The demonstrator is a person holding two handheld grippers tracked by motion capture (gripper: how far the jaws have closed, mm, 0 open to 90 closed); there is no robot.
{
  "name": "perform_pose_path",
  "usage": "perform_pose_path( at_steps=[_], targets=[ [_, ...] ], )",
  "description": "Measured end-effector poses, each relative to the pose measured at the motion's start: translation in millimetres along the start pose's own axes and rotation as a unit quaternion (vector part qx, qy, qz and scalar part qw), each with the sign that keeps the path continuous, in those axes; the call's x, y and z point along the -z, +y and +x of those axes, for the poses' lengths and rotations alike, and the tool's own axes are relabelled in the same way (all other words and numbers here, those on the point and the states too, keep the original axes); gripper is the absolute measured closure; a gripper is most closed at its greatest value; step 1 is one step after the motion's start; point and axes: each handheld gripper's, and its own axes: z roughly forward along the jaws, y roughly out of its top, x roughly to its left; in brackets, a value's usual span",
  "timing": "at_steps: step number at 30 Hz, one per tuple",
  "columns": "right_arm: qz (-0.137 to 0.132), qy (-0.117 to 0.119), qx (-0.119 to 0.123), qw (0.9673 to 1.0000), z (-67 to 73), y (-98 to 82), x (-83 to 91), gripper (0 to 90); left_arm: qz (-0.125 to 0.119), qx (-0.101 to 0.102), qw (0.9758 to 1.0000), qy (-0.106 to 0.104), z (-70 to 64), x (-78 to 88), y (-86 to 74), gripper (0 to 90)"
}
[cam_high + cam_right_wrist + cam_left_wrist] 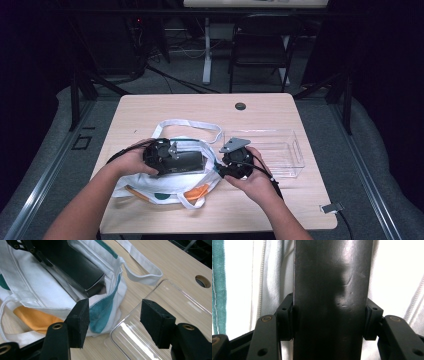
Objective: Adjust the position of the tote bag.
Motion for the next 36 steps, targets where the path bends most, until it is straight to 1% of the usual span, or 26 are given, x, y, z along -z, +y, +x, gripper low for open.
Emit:
perform_pose_path(
  at_steps=[3, 7, 8, 10, 11, 12, 16, 17, 18, 20, 21, 27, 32, 36],
  targets=[
    [-0.001, -0.001, -0.001, 1.0000, 0.2, -0.1, 0.1, 40.0, 0.001, -0.001, 1.0000, -0.001, 0.2, 3.0, -1.1, 42.3],
    [-0.001, -0.003, 0.000, 1.0000, 0.6, -0.2, 0.1, 40.0, -0.004, 0.005, 1.0000, -0.002, -0.6, 6.7, -3.1, 42.3],
    [-0.001, -0.002, 0.000, 1.0000, 0.5, -0.2, 0.2, 40.1, -0.009, 0.011, 0.9999, -0.002, -0.9, 7.6, -4.0, 42.3],
    [-0.001, -0.002, 0.000, 1.0000, 0.2, -0.2, 0.6, 40.0, -0.008, 0.012, 0.9999, 0.000, -0.3, 11.0, -5.1, 42.4],
    [-0.001, -0.002, 0.000, 1.0000, 0.1, -0.3, 0.7, 40.0, -0.011, 0.014, 0.9998, 0.001, -0.4, 12.0, -6.1, 42.4],
    [-0.002, -0.002, 0.000, 1.0000, 0.0, -0.3, 0.8, 40.0, -0.009, 0.016, 0.9998, 0.002, -0.4, 13.4, -6.8, 42.4],
    [-0.001, -0.002, 0.000, 1.0000, -0.1, -0.5, 0.4, 40.0, -0.004, 0.014, 0.9999, 0.006, 0.0, 18.2, -9.4, 42.4],
    [-0.001, -0.001, 0.000, 1.0000, -0.1, -0.6, 0.2, 40.0, -0.006, 0.015, 0.9999, 0.002, 0.4, 19.2, -10.2, 42.4],
    [-0.001, -0.001, -0.001, 1.0000, -0.2, -0.6, 0.1, 40.0, -0.005, 0.016, 0.9998, 0.006, 0.0, 20.4, -10.7, 42.4],
    [-0.001, 0.000, -0.002, 1.0000, -0.4, -0.7, 0.1, 40.0, -0.005, 0.016, 0.9998, 0.008, 0.0, 22.1, -11.8, 42.4],
    [-0.001, -0.001, -0.002, 1.0000, -0.5, -0.7, 0.3, 40.0, -0.003, 0.019, 0.9998, 0.007, -0.4, 23.0, -12.0, 42.4],
    [0.000, -0.002, -0.001, 1.0000, -0.8, -0.8, 0.7, 39.9, -0.003, 0.025, 0.9997, 0.003, -0.7, 29.4, -13.0, 42.4],
    [0.000, -0.002, 0.001, 1.0000, -1.2, -0.9, 1.2, 40.0, -0.009, 0.034, 0.9994, -0.001, -1.4, 36.5, -13.9, 42.4],
    [-0.001, 0.000, 0.002, 1.0000, -0.4, -1.3, 0.3, 40.0, -0.005, 0.035, 0.9994, -0.003, -2.1, 42.0, -14.1, 42.4]
  ],
)
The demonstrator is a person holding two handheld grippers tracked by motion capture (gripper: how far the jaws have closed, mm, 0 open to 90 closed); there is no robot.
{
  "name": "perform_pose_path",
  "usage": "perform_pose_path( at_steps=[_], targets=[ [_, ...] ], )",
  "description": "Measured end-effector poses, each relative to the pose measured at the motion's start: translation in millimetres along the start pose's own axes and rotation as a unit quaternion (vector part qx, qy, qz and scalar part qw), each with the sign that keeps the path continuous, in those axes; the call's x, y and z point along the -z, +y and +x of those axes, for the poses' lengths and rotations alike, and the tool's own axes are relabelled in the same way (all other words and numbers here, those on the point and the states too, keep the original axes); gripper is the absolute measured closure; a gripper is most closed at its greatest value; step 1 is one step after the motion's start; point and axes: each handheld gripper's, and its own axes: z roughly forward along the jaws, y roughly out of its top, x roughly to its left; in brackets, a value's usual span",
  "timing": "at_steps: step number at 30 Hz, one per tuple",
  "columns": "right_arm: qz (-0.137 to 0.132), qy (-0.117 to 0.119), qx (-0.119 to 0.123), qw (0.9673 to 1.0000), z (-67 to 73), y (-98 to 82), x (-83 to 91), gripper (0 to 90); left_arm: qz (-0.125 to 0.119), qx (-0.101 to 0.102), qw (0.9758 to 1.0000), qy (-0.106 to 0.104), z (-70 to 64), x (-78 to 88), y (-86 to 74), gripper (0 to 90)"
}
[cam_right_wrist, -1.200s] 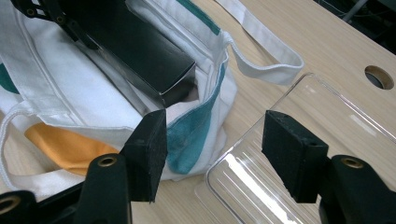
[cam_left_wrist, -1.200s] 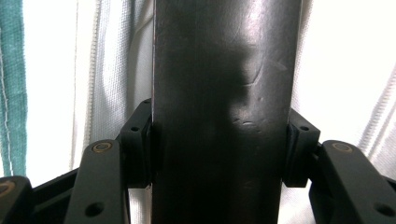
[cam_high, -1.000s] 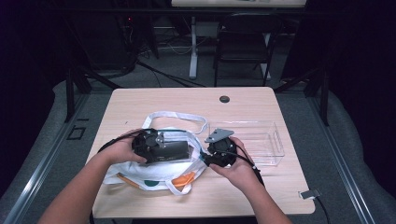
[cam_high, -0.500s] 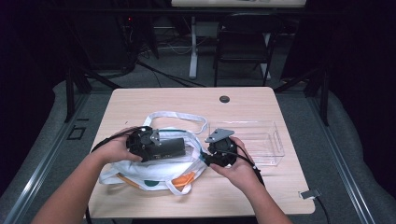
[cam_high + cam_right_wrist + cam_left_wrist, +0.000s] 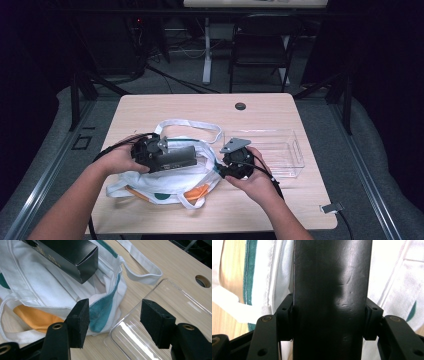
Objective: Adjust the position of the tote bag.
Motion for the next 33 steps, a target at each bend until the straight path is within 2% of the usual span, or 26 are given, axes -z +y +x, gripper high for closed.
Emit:
perform_pose_path(
  at_steps=[4, 10, 13, 15, 24, 30, 33],
  targets=[
    [-0.001, 0.008, -0.003, 1.0000, -1.3, 0.4, 0.9, 40.6, -0.006, 0.004, 1.0000, -0.006, -0.6, 6.6, 0.6, 42.4],
    [-0.005, 0.001, -0.005, 1.0000, -2.1, 1.3, -0.1, 42.2, -0.015, 0.009, 0.9998, -0.010, -1.8, 14.9, 3.6, 42.4],
    [0.003, 0.004, -0.002, 1.0000, -3.1, 1.9, -0.4, 42.6, -0.014, 0.012, 0.9998, -0.011, -0.9, 18.1, 4.2, 42.4],
    [0.007, 0.011, 0.005, 0.9999, -4.4, 1.6, -1.2, 42.8, -0.016, 0.014, 0.9997, -0.014, -0.4, 19.7, 4.7, 42.4],
    [0.008, 0.002, 0.039, 0.9992, -6.3, -2.4, -3.2, 42.0, -0.011, 0.009, 0.9998, -0.016, 1.0, 27.1, 12.5, 42.4],
    [0.002, 0.017, 0.052, 0.9985, -11.7, 1.4, 0.6, 41.6, -0.010, -0.001, 0.9999, -0.012, 1.7, 31.7, 18.5, 42.4],
    [0.011, 0.025, 0.062, 0.9977, -14.5, 3.6, 1.5, 41.7, -0.010, -0.003, 0.9998, -0.015, 1.8, 33.3, 20.4, 42.4]
  ],
)
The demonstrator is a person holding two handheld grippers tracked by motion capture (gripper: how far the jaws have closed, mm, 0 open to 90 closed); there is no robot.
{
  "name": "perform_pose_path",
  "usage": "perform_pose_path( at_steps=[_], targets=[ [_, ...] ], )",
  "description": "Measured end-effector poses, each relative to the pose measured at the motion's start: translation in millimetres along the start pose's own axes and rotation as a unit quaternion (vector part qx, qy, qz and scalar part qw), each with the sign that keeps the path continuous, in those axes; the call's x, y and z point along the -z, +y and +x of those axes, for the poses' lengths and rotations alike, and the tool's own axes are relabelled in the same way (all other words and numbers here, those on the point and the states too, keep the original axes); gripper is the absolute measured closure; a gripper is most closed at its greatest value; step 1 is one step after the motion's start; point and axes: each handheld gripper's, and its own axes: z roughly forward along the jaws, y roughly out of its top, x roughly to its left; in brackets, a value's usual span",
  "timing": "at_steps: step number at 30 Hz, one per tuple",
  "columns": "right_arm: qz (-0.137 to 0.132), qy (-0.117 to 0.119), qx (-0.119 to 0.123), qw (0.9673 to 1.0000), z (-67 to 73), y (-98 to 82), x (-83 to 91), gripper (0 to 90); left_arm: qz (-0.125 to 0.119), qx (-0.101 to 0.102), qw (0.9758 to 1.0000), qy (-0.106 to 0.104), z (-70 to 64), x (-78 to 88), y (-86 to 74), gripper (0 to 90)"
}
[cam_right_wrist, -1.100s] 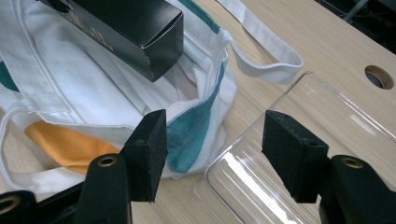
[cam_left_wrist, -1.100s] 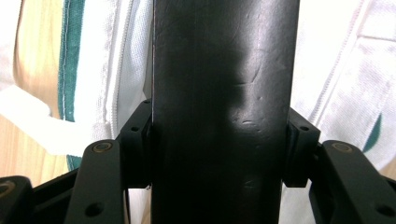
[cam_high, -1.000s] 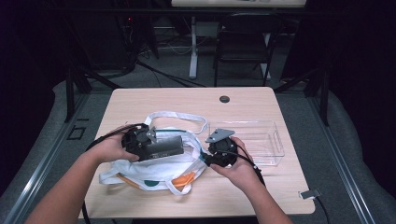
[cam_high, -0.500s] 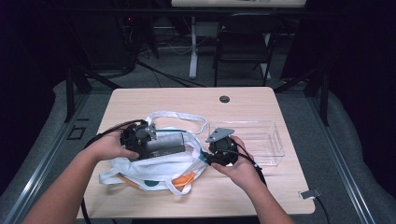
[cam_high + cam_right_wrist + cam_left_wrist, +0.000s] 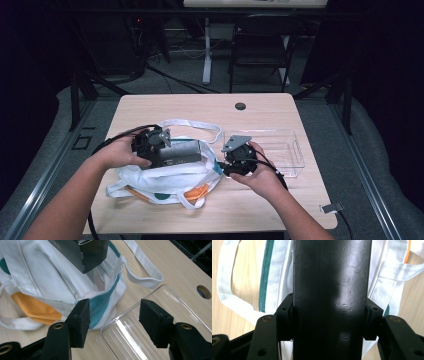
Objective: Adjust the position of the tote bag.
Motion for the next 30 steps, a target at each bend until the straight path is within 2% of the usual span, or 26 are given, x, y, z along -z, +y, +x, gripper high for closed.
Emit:
perform_pose_path(
  at_steps=[6, 8, 10, 17, 30],
  targets=[
    [0.024, 0.026, 0.004, 0.9994, -5.5, 2.2, -0.7, 41.8, 0.002, -0.004, 1.0000, 0.002, 0.5, 4.5, 2.9, 42.4],
    [0.020, 0.023, 0.008, 0.9995, -5.6, 2.2, -0.8, 42.5, 0.003, -0.006, 1.0000, 0.001, 1.2, 5.7, 3.8, 42.5],
    [0.022, 0.029, 0.012, 0.9993, -5.9, 3.2, -0.3, 42.5, 0.002, -0.004, 1.0000, 0.003, 1.4, 6.3, 5.1, 42.4],
    [0.018, 0.044, 0.005, 0.9989, -8.1, 6.6, 1.3, 41.7, 0.002, -0.010, 0.9999, 0.002, 2.0, 7.4, 10.3, 42.4],
    [0.023, 0.065, 0.011, 0.9976, -14.9, 14.6, 2.5, 37.9, 0.010, -0.019, 0.9998, 0.001, 5.1, 10.5, 20.6, 42.4]
  ],
)
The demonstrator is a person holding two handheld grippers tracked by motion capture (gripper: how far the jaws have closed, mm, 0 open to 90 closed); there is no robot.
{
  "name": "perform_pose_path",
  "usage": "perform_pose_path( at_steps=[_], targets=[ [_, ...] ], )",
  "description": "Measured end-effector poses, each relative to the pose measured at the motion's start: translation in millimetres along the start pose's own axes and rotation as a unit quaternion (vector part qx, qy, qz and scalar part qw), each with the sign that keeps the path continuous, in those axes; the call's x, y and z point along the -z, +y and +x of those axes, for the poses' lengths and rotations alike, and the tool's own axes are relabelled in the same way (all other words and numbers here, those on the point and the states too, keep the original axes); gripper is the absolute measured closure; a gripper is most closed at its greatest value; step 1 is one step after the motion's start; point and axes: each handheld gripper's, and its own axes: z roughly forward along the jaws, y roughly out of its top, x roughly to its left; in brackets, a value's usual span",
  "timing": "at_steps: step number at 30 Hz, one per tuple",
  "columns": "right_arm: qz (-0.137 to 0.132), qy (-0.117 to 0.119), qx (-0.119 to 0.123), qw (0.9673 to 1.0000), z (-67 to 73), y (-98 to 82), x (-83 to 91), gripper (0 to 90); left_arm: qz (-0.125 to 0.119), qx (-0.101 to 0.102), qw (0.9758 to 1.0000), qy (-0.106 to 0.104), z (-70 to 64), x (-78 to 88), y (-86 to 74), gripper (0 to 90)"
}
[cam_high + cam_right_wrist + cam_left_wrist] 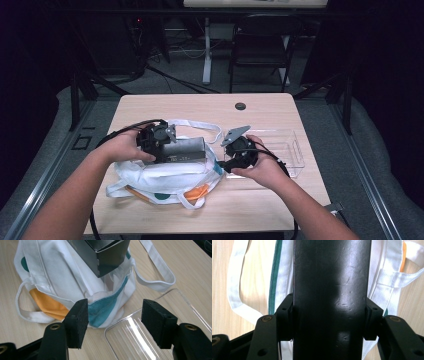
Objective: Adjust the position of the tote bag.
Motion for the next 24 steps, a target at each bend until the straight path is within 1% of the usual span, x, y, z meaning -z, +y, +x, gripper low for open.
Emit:
perform_pose_path(
  at_steps=[2, 3, 4, 6, 7, 9, 14, 16, 18, 19, 20, 21, 22, 23, 24],
  targets=[
    [-0.002, 0.007, 0.005, 1.0000, -1.7, 1.2, -0.3, 36.6, -0.001, -0.002, 1.0000, 0.000, 0.5, -0.3, 1.9, 42.4],
    [0.000, 0.009, 0.006, 0.9999, -2.4, 2.0, -0.2, 36.2, 0.004, -0.002, 1.0000, -0.001, 0.7, 0.1, 3.3, 42.4],
    [0.004, 0.013, 0.012, 0.9998, -3.7, 2.9, 0.1, 35.5, 0.003, -0.003, 1.0000, 0.000, 0.7, -0.4, 4.0, 42.4],
    [0.004, 0.014, 0.016, 0.9998, -5.3, 4.2, 0.2, 33.6, 0.001, -0.004, 1.0000, -0.002, 0.7, -1.1, 5.9, 42.4],
    [0.003, 0.015, 0.017, 0.9997, -5.9, 4.9, 0.3, 33.0, 0.002, -0.004, 1.0000, 0.000, 0.2, -1.2, 6.9, 42.4],
    [0.003, 0.017, 0.018, 0.9997, -7.0, 6.3, 1.3, 32.8, 0.005, -0.008, 1.0000, 0.000, 0.1, -1.0, 9.1, 42.4],
    [0.001, 0.026, 0.019, 0.9995, -10.7, 10.7, 5.7, 32.5, 0.003, -0.010, 0.9999, 0.001, 0.1, 1.1, 12.8, 42.4],
    [0.004, 0.029, 0.025, 0.9993, -12.3, 12.7, 7.8, 32.5, 0.007, -0.011, 0.9999, 0.001, -0.1, 2.2, 14.4, 42.4],
    [0.000, 0.032, 0.023, 0.9992, -12.7, 14.2, 8.8, 32.5, 0.008, -0.015, 0.9999, 0.001, 0.0, 3.0, 16.2, 42.4],
    [0.004, 0.036, 0.028, 0.9990, -13.4, 15.6, 10.0, 32.5, 0.005, -0.015, 0.9999, 0.002, -0.3, 2.8, 17.1, 42.4],
    [0.001, 0.039, 0.027, 0.9989, -13.2, 16.5, 10.4, 32.5, 0.006, -0.015, 0.9999, 0.001, -0.5, 3.2, 18.2, 42.4],
    [0.005, 0.040, 0.032, 0.9987, -13.9, 17.9, 11.2, 32.5, 0.004, -0.016, 0.9999, 0.001, -0.8, 3.1, 19.5, 42.4],
    [0.005, 0.042, 0.033, 0.9986, -13.7, 19.1, 11.3, 32.5, 0.003, -0.020, 0.9998, 0.003, -1.1, 3.1, 20.8, 42.4],
    [0.006, 0.046, 0.036, 0.9983, -13.8, 20.6, 11.7, 32.5, 0.003, -0.020, 0.9998, -0.001, -1.7, 3.2, 22.1, 42.4],
    [0.007, 0.047, 0.038, 0.9981, -13.6, 22.1, 11.9, 32.5, 0.002, -0.021, 0.9998, -0.001, -2.5, 3.1, 23.3, 42.4]
  ],
)
